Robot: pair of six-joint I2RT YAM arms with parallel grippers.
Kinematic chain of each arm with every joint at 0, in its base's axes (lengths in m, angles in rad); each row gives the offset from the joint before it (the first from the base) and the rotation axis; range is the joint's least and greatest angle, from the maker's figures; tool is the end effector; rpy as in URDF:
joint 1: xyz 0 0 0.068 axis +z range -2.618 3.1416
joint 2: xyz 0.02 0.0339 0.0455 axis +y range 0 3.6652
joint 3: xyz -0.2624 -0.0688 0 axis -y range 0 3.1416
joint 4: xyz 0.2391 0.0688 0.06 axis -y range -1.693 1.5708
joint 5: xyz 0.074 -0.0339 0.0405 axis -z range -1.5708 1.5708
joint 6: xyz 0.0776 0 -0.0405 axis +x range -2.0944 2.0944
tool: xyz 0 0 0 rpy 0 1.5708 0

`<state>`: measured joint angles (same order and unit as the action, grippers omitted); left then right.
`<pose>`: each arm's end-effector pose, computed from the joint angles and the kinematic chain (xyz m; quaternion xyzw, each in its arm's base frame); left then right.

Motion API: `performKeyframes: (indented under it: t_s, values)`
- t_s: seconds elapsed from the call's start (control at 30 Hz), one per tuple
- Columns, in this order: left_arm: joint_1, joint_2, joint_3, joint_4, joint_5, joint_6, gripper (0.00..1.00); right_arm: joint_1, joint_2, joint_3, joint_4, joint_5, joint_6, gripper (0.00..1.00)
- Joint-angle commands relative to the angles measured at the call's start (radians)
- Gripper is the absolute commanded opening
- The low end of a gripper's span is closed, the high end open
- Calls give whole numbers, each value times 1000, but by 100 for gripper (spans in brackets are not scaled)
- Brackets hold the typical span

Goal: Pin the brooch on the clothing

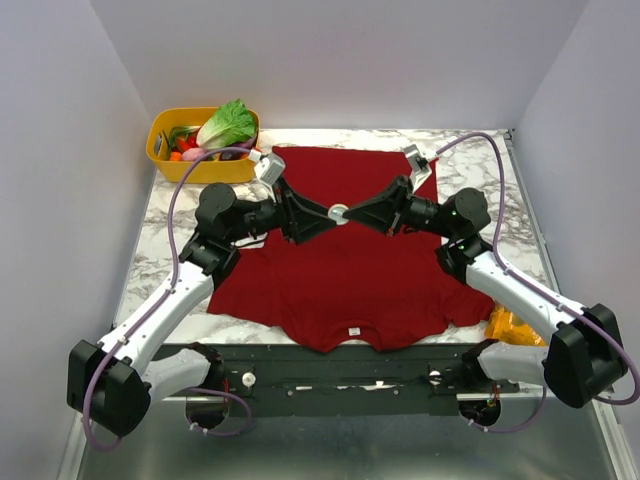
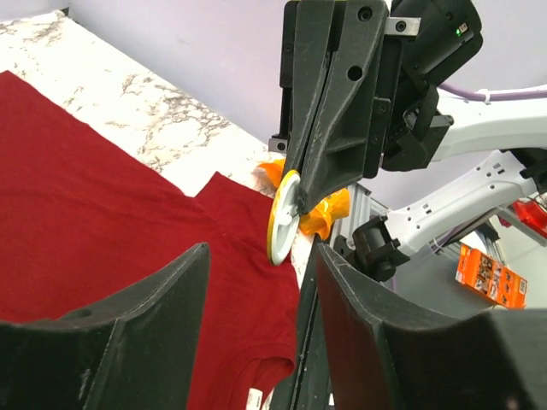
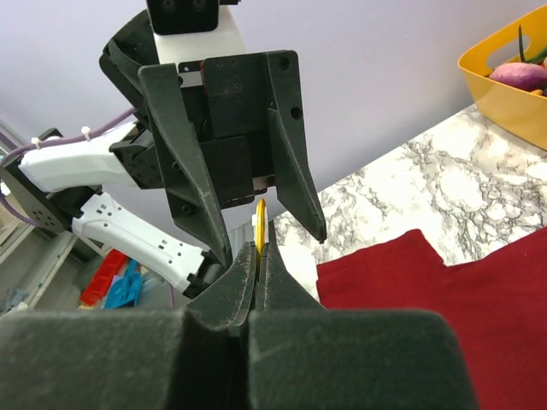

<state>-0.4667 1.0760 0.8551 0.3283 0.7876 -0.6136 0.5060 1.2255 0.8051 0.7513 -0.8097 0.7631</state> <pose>0.2162 -0.1705 0.3644 0.2394 0.6363 -0.5732 0.4574 0.2304 0.1919 0.3590 -0.2495 0.5707 0.6278 0.4668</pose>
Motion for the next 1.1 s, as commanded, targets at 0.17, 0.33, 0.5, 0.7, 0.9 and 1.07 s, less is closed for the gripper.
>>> performKeyframes:
  t_s: [0.17,0.33,0.5,0.7,0.9,1.07]
  values:
    - [-23,39,1,74,30,-25,43,6,16,-33,95,-22,45,1]
    - [-35,42,9,66,21,-18,31,3,6,-46,123,4,59,1]
    - [-35,25,1,35,2,2,45,5,-11,-60,143,29,64,1]
    - [-35,21,-16,69,7,-18,36,5,-17,-78,186,46,88,1]
    - [-38,22,-21,91,7,-34,26,3,-15,-90,229,55,119,1]
    - [-39,13,-5,56,-27,-26,0,5,0,-70,226,23,114,1]
